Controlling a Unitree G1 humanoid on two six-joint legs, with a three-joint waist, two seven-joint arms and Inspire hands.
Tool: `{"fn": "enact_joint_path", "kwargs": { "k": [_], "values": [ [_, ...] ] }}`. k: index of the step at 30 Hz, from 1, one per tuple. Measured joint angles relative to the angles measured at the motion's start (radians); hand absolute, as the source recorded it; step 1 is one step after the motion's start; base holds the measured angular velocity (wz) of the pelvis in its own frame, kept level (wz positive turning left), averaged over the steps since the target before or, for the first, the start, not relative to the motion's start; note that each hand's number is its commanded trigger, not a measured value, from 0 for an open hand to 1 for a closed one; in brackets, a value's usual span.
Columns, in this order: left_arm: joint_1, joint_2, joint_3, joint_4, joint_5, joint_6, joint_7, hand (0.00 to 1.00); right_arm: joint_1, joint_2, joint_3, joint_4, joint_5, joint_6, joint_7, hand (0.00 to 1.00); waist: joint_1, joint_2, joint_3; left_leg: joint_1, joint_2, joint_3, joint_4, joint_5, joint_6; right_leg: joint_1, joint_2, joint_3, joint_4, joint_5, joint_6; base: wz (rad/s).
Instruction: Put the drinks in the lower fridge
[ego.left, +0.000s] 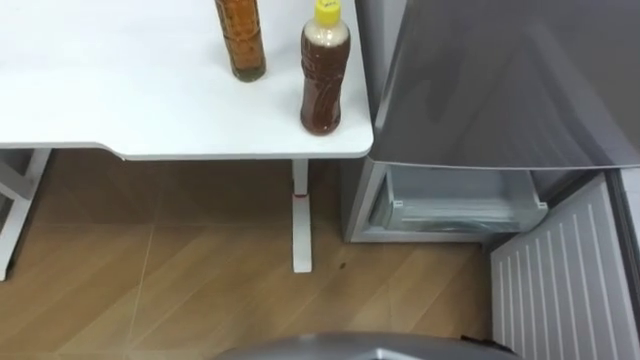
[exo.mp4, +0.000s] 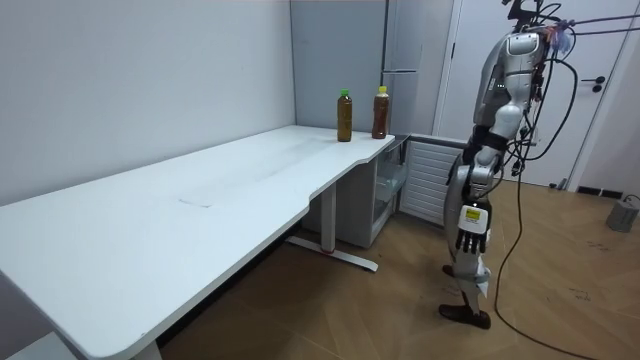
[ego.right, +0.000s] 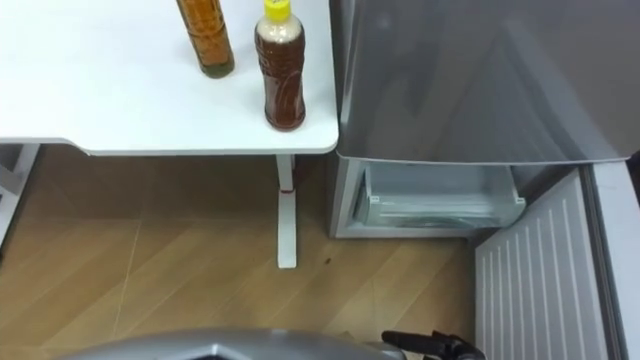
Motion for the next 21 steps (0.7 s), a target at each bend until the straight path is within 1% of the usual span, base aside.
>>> {"fn": "enact_joint_path", "kwargs": {
  "k": [1, 2, 4, 8, 11, 13, 15, 16, 19, 20, 21],
  "values": [
    [0.004, -0.001, 0.030, 0.000, -0.031, -0.003, 0.023, 0.00, -0.001, 0.000, 0.000, 0.001, -0.001, 0.000, 0.000, 0.00, 0.000, -0.001, 0.0002, 0.000, 0.000, 0.000, 0.000, 0.000, 0.000, 0.000, 0.000, 0.001, 0.000, 0.000, 0.000, -0.03],
    [0.006, -0.001, 0.041, 0.000, -0.050, -0.005, 0.035, 0.00, -0.001, 0.000, 0.000, 0.001, -0.002, 0.000, 0.000, 0.00, 0.000, -0.003, 0.0003, 0.000, -0.001, 0.000, 0.000, 0.000, 0.000, 0.000, 0.000, 0.001, 0.000, 0.000, 0.000, 0.00],
    [0.006, 0.001, 0.077, -0.001, -0.135, -0.015, 0.078, 0.00, -0.002, 0.001, -0.002, 0.002, -0.008, 0.000, 0.002, 0.00, 0.000, -0.004, -0.0001, 0.001, -0.001, 0.000, 0.001, 0.000, 0.000, 0.000, -0.001, 0.001, 0.000, 0.000, 0.000, 0.00],
    [0.016, 0.006, 0.111, -0.013, -0.244, -0.017, 0.133, 0.00, -0.002, 0.001, -0.013, 0.000, -0.017, 0.000, 0.002, 0.00, 0.001, -0.003, 0.0013, 0.000, -0.001, 0.000, 0.001, 0.000, 0.000, 0.000, -0.001, 0.000, -0.001, 0.000, 0.000, 0.00],
    [0.020, 0.006, 0.159, -0.018, -0.382, -0.026, 0.180, 0.00, 0.000, 0.001, -0.021, 0.000, -0.019, 0.000, 0.003, 0.00, 0.001, 0.000, 0.0026, 0.000, -0.001, -0.001, 0.001, 0.000, 0.000, 0.000, -0.001, 0.001, 0.001, 0.000, 0.000, 0.00],
    [0.014, 0.006, 0.195, -0.018, -0.532, -0.064, 0.223, 0.00, -0.001, 0.000, -0.021, 0.001, -0.019, 0.000, 0.002, 0.00, 0.002, 0.002, 0.0032, 0.001, -0.001, 0.000, -0.002, 0.000, 0.000, -0.001, -0.001, 0.003, 0.002, 0.001, 0.000, 0.00],
    [0.007, 0.005, 0.223, -0.024, -0.609, -0.090, 0.258, 0.00, -0.001, 0.000, -0.026, 0.001, -0.019, -0.001, 0.002, 0.00, 0.002, 0.002, 0.0033, 0.002, -0.001, -0.001, -0.010, 0.000, 0.000, 0.000, -0.001, 0.002, 0.002, 0.001, 0.000, 0.00],
    [0.008, 0.003, 0.246, -0.050, -0.644, -0.096, 0.283, 0.00, 0.001, 0.000, -0.034, 0.001, -0.019, -0.001, 0.002, 0.00, 0.002, 0.004, 0.0033, 0.001, -0.001, -0.002, -0.011, 0.000, 0.000, 0.000, 0.000, 0.001, 0.001, 0.001, -0.001, 0.00],
    [0.014, 0.002, 0.288, -0.135, -0.697, -0.112, 0.333, 0.00, 0.016, -0.001, -0.072, -0.011, -0.048, -0.002, 0.002, 0.00, 0.012, 0.009, 0.0032, 0.009, -0.001, -0.002, -0.020, 0.000, 0.000, 0.000, 0.001, 0.004, 0.001, 0.001, -0.001, -0.04],
    [0.017, 0.004, 0.293, -0.154, -0.703, -0.116, 0.343, 0.00, 0.021, -0.001, -0.079, -0.017, -0.058, -0.002, 0.000, 0.00, 0.015, 0.011, 0.0032, 0.012, -0.001, -0.002, -0.023, 0.000, 0.000, 0.001, 0.001, 0.005, 0.001, 0.001, -0.001, -0.10],
    [0.019, 0.004, 0.307, -0.200, -0.706, -0.123, 0.367, 0.00, 0.034, -0.003, -0.087, -0.037, -0.078, -0.002, -0.002, 0.00, 0.022, 0.014, 0.0028, 0.017, -0.001, 0.000, -0.023, 0.000, 0.000, 0.002, 0.001, 0.006, 0.002, 0.001, -0.001, -0.07]
  ]
}}
